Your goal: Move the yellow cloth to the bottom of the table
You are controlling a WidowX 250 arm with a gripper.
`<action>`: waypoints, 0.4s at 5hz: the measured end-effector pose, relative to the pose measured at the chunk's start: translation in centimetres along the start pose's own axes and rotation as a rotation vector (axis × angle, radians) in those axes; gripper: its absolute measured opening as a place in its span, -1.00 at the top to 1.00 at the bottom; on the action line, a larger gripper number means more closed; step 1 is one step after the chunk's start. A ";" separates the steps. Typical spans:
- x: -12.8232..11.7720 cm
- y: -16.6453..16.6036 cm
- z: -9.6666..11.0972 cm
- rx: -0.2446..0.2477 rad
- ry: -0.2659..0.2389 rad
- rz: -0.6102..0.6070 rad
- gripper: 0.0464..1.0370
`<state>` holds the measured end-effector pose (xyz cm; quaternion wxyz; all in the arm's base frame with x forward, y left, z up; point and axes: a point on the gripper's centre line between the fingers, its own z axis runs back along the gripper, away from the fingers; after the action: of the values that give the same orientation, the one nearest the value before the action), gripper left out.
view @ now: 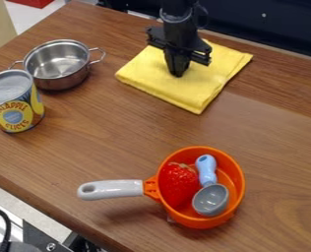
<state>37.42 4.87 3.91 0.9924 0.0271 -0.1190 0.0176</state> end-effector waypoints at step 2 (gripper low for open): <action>-3.2 -0.1 0.9 -0.009 0.017 0.058 0.99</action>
<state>34.12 4.64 4.02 0.9925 0.0190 -0.1114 0.0460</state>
